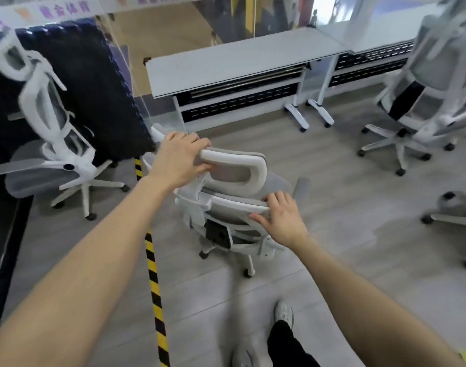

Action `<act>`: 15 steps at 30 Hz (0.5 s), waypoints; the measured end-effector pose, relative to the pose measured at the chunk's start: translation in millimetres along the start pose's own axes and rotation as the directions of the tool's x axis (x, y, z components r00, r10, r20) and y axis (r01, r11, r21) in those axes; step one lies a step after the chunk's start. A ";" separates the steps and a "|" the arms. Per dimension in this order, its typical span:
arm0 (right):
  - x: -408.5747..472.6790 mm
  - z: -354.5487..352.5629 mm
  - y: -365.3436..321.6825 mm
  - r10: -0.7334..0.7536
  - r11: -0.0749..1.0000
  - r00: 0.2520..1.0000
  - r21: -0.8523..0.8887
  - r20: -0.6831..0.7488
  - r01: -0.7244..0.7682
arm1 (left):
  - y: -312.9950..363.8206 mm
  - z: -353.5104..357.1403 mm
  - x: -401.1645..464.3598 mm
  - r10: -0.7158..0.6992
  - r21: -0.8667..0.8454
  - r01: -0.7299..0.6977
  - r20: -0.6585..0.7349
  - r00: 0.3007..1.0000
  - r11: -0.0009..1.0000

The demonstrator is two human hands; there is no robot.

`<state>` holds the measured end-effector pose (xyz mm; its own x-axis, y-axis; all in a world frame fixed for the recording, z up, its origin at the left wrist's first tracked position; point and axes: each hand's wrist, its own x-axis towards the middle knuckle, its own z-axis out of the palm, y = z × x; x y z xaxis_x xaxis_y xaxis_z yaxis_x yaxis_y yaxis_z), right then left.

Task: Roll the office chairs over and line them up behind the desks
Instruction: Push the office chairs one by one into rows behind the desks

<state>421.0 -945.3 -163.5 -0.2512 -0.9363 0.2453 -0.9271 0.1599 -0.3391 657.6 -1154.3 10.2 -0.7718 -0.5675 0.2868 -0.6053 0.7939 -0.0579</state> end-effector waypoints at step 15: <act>33.7 -43.9 147.6 0.285 0.958 0.952 -0.006 -0.116 -0.287 | 87.7 71.8 206.3 0.271 -0.169 -0.287 -0.112 0.956 0.943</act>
<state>263.5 -939.5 -165.4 -0.5353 -0.8093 0.2420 -0.8174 0.4242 -0.3896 431.3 -1217.4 -4.4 -0.8799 -0.3033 0.3659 -0.3165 0.9483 0.0250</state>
